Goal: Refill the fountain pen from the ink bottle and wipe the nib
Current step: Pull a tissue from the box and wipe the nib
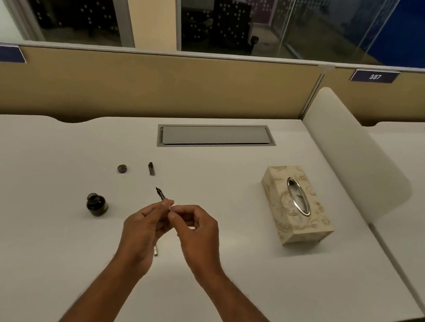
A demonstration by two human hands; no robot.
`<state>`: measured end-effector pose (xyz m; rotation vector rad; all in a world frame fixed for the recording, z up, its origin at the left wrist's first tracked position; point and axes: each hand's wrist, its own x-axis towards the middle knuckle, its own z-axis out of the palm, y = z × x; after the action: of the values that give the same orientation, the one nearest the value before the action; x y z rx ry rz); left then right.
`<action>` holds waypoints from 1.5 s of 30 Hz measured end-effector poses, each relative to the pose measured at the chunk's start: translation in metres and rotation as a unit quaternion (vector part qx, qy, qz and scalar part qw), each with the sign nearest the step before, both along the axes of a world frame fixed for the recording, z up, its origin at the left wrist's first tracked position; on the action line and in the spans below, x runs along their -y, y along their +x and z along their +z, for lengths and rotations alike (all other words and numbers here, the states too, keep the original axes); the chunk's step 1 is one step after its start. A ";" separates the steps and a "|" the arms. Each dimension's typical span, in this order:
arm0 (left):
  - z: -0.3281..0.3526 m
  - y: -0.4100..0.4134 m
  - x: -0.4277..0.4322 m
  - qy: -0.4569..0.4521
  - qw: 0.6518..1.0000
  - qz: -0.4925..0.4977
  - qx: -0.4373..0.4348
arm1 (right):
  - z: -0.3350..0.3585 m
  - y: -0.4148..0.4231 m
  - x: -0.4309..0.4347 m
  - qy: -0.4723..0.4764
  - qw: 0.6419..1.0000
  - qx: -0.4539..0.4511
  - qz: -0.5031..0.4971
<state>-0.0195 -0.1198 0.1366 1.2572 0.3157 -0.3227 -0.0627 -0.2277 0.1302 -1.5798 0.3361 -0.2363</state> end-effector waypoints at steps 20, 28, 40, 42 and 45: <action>0.003 0.009 0.109 -0.022 0.999 -0.029 -0.007 | -0.063 0.019 0.263 -0.378 0.886 -0.039 -0.267; -0.007 0.019 0.154 -0.037 0.997 -0.059 -0.023 | -0.091 0.039 0.308 -0.509 0.831 -0.134 -0.180; -0.037 0.026 0.211 -0.102 0.987 -0.086 -0.086 | -0.097 0.058 0.332 -0.588 0.789 -0.151 -0.099; -0.043 0.026 0.224 -0.100 0.987 -0.098 -0.081 | -0.096 0.059 0.338 -0.616 0.768 -0.164 -0.057; -0.047 0.025 0.247 -0.084 0.988 -0.114 -0.064 | -0.095 0.062 0.346 -0.650 0.736 -0.189 -0.004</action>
<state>0.0059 -0.3670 0.0894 1.1090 0.2490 -0.6169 -0.0012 -0.5741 0.0353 -3.0574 0.5429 -0.1389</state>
